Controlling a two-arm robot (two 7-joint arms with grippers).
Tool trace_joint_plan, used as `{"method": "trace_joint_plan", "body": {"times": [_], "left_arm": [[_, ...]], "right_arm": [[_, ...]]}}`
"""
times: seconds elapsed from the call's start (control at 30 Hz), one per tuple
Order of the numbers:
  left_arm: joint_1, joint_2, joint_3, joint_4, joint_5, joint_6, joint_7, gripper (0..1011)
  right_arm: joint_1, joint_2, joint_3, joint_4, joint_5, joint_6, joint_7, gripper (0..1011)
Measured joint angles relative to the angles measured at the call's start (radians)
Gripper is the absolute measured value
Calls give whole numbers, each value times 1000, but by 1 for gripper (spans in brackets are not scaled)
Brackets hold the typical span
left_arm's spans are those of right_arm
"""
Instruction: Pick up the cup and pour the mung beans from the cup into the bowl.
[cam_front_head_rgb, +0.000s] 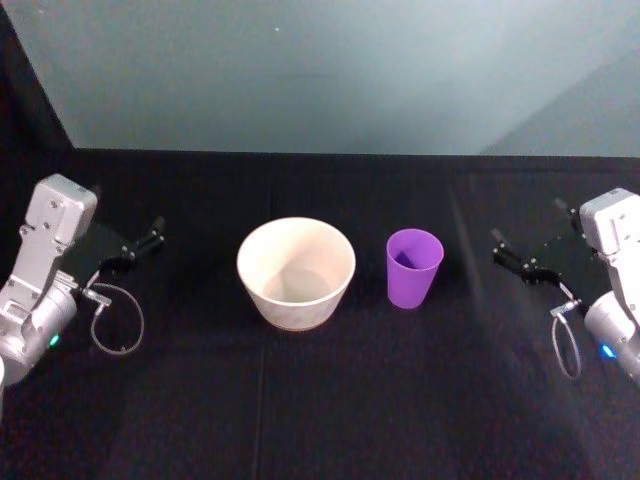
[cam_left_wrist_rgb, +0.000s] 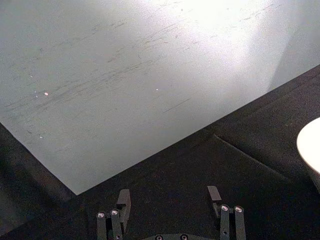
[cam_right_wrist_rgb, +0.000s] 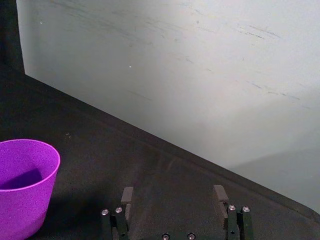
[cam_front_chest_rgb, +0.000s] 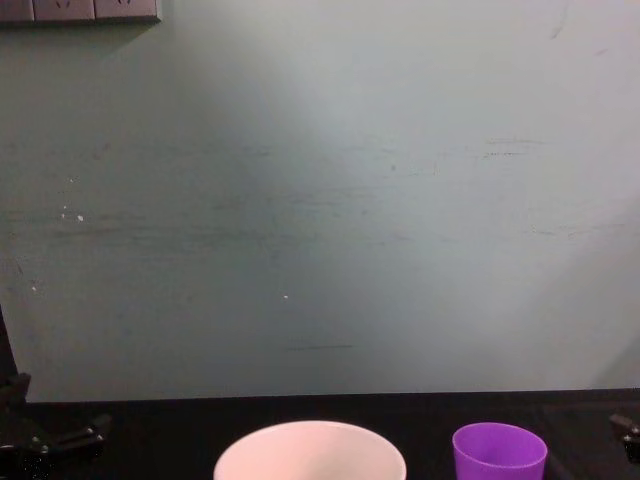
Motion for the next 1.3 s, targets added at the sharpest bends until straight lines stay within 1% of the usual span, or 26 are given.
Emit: {"method": "trace_joint_plan", "body": {"times": [1.3], "left_arm": [[0,0,0,0,0,0,0,1000]], "right_arm": [[0,0,0,0,0,0,0,1003]]}}
